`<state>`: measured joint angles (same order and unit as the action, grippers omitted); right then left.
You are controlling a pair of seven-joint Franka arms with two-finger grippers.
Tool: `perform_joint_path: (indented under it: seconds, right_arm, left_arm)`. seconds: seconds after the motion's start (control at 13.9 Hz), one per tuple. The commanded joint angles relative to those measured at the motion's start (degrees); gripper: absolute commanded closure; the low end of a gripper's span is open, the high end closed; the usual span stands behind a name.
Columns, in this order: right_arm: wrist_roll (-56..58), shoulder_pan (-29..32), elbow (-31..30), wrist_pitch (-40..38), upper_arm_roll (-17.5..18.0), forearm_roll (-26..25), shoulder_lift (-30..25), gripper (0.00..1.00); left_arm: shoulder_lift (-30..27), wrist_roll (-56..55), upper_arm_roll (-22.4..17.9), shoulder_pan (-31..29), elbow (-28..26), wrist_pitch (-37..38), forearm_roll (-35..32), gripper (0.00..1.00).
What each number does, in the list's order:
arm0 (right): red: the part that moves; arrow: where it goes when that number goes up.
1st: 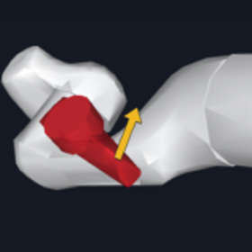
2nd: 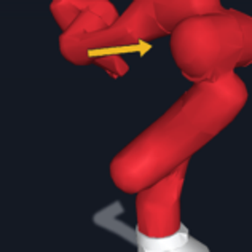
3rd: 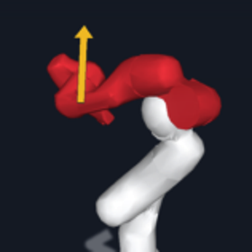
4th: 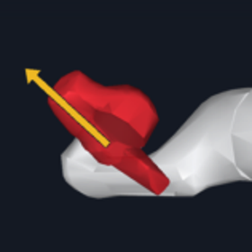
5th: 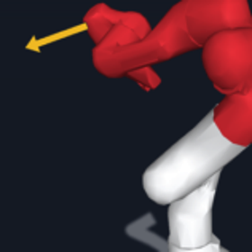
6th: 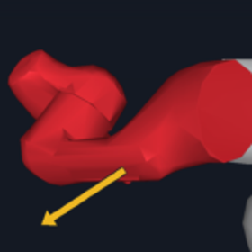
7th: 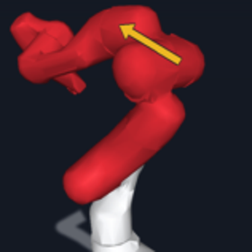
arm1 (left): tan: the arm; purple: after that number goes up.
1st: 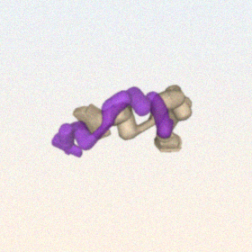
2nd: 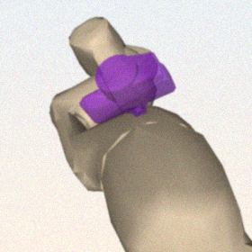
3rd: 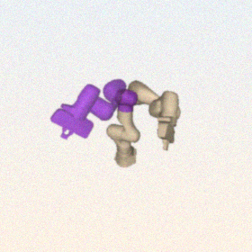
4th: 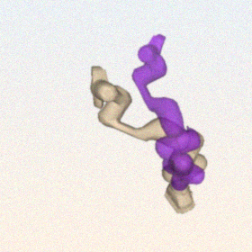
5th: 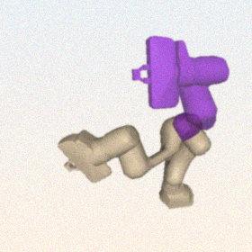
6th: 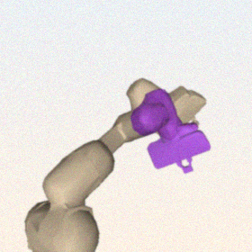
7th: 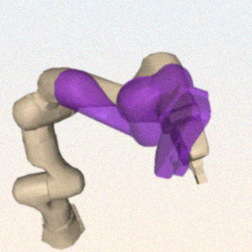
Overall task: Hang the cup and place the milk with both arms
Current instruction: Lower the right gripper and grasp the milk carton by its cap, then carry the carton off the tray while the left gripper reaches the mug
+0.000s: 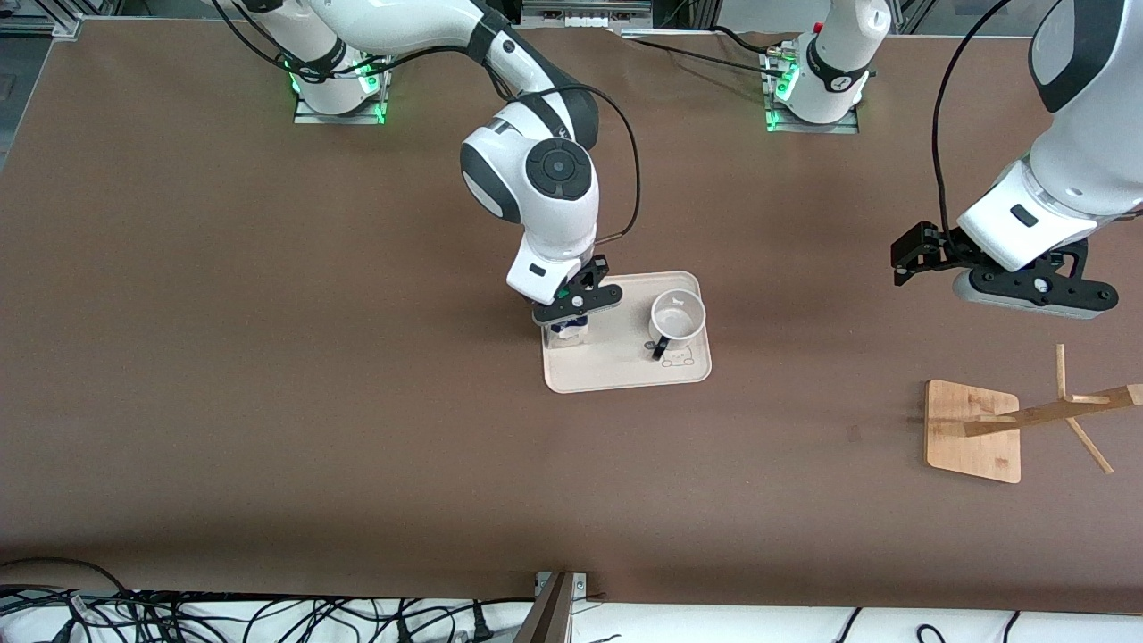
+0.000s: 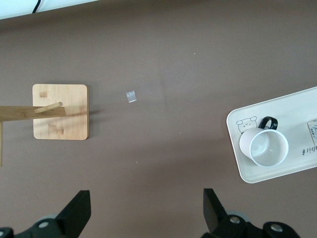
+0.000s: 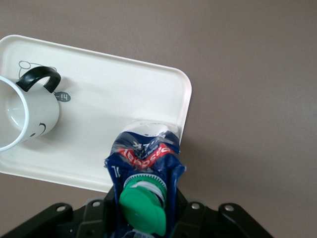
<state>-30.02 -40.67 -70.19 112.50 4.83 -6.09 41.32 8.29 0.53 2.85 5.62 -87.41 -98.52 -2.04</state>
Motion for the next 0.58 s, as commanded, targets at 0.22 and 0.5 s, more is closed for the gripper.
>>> perform_joint_path:
  seconds: [0.22,0.5]
  right_arm:
    - [2.76,4.09,3.04,-10.00,-0.43,2.29,-5.71,0.61]
    - [14.79,15.42,0.59,-13.27,-0.61,6.95,-10.72,0.60]
  left_arm:
    - [1.30,-1.14,1.01,0.96,2.59,1.75,-0.68,0.00]
    - [2.08,-1.41,1.72,4.82,2.42,6.40,-0.33,0.00]
